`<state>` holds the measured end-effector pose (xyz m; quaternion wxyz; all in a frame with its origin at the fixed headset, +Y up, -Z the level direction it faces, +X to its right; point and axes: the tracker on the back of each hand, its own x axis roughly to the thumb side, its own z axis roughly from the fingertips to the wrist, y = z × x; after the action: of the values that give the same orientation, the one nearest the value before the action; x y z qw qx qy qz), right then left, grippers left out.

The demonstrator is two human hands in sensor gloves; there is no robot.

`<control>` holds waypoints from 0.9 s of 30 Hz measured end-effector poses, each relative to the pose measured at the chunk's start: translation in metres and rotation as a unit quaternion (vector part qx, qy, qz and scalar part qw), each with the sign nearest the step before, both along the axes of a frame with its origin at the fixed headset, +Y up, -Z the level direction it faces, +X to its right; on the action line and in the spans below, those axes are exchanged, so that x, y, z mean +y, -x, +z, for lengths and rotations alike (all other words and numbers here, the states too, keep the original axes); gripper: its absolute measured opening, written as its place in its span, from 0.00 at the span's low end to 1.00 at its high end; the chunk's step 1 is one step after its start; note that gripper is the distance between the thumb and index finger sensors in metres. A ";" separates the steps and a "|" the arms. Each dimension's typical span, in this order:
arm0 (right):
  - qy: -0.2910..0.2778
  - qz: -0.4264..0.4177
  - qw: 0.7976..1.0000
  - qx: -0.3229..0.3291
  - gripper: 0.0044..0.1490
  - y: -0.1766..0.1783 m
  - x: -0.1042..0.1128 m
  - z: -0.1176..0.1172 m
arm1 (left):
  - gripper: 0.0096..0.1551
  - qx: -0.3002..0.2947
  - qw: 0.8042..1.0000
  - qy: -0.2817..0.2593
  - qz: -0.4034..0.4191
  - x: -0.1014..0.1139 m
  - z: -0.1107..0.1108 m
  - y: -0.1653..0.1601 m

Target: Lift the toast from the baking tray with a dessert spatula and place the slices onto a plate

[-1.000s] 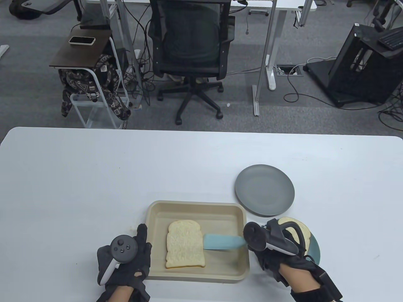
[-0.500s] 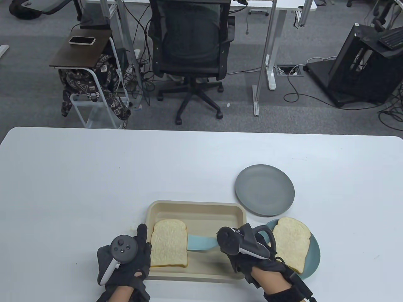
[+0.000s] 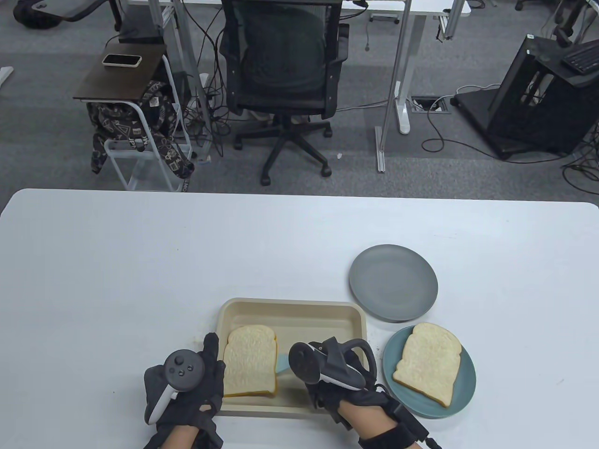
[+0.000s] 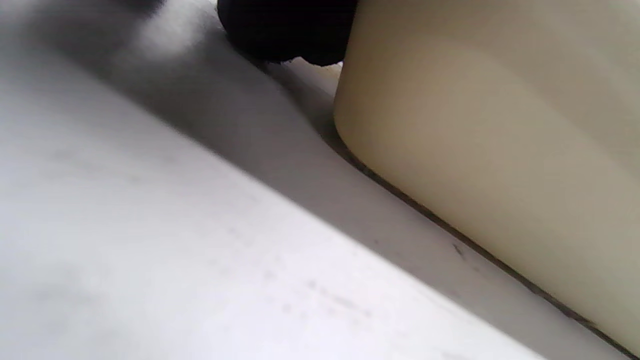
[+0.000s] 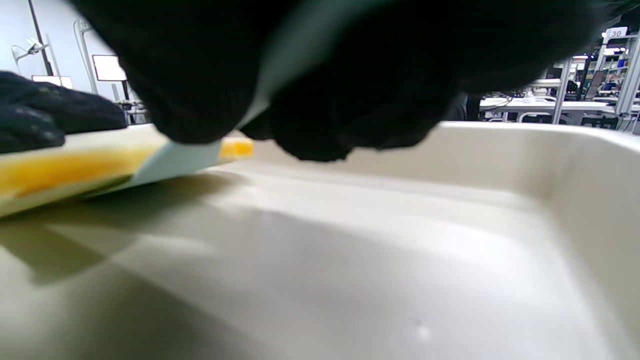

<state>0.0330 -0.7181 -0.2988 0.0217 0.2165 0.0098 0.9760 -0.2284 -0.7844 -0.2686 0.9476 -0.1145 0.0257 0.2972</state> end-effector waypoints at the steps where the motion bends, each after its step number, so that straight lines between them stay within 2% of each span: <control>1: 0.004 -0.004 1.000 -0.002 0.31 -0.001 -0.001 0.000 | 0.37 0.000 1.000 0.000 0.000 0.000 0.000 0.000; 5: 0.015 -0.022 1.000 -0.004 0.31 -0.005 -0.001 -0.001 | 0.37 0.000 1.000 0.001 0.004 0.000 0.000 0.000; 13: -0.003 -0.026 1.000 -0.011 0.31 -0.022 0.004 0.003 | 0.37 0.001 1.000 0.003 0.007 -0.001 0.000 0.001; 21: -0.034 -0.036 0.998 -0.027 0.31 -0.067 0.040 0.017 | 0.37 0.001 1.000 0.003 0.008 -0.001 0.000 0.002; 27: -0.056 -0.032 0.996 -0.063 0.30 -0.122 0.076 0.029 | 0.37 0.001 1.000 0.003 0.008 -0.001 0.000 0.002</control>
<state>0.1551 -0.6419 -0.2697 0.0409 0.1554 -0.0528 0.9856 -0.2305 -0.7853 -0.2685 0.9449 -0.1174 0.0266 0.3043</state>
